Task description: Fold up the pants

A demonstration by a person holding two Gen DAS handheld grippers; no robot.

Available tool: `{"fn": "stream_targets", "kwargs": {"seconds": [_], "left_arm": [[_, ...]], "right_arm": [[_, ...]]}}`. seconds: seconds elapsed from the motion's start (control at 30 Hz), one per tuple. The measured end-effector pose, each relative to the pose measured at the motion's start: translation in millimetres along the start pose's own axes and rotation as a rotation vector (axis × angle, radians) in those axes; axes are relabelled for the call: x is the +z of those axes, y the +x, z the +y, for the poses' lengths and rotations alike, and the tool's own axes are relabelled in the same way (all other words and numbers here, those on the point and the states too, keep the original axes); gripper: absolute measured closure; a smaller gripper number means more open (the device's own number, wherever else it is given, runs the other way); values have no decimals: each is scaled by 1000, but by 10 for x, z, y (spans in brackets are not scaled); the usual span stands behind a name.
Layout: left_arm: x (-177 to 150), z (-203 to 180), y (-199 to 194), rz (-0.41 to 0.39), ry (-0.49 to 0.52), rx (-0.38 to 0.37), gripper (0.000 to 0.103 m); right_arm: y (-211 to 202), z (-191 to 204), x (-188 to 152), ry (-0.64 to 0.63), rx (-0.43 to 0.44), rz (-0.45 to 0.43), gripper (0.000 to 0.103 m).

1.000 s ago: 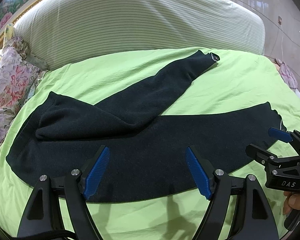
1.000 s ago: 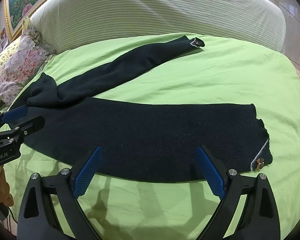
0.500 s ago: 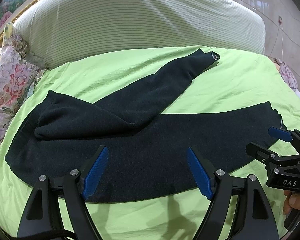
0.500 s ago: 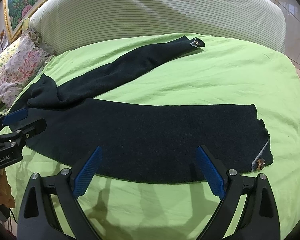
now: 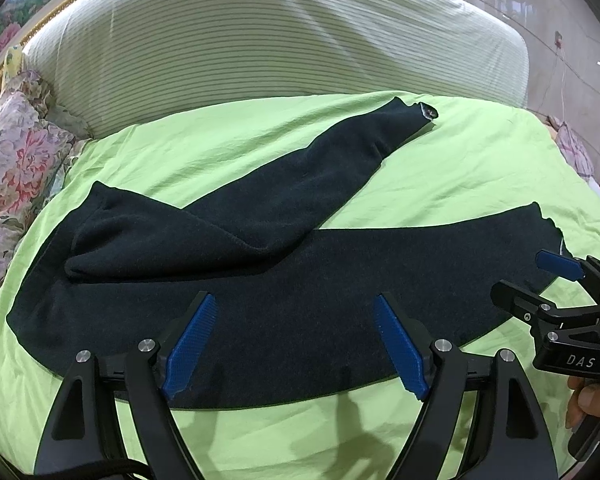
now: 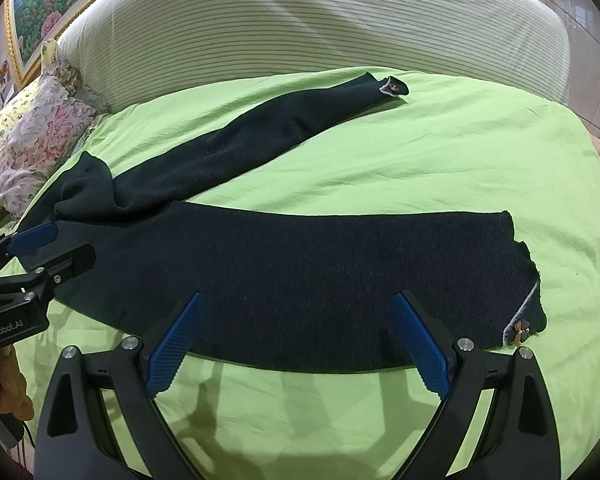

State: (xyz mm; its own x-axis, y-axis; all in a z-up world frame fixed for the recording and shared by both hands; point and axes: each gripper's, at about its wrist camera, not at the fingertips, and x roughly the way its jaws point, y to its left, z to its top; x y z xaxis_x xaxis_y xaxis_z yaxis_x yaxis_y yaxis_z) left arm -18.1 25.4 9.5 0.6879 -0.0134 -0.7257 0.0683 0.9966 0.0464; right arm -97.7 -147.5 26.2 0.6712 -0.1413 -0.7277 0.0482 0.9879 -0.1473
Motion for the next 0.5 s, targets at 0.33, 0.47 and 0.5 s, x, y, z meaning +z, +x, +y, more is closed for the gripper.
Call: {"fn": "stream_targets", "kwargs": {"seconds": [0.33, 0.47, 0.5], "left_arm": [[10, 19, 22, 3, -7, -6, 21], [18, 27, 40, 7, -5, -10, 21], [21, 29, 47, 8, -4, -10, 21]], "right_arm": [[27, 13, 14, 2, -1, 7, 8], [31, 16, 14, 3, -4, 7, 8], [30, 26, 16, 3, -4, 6, 8]]}}
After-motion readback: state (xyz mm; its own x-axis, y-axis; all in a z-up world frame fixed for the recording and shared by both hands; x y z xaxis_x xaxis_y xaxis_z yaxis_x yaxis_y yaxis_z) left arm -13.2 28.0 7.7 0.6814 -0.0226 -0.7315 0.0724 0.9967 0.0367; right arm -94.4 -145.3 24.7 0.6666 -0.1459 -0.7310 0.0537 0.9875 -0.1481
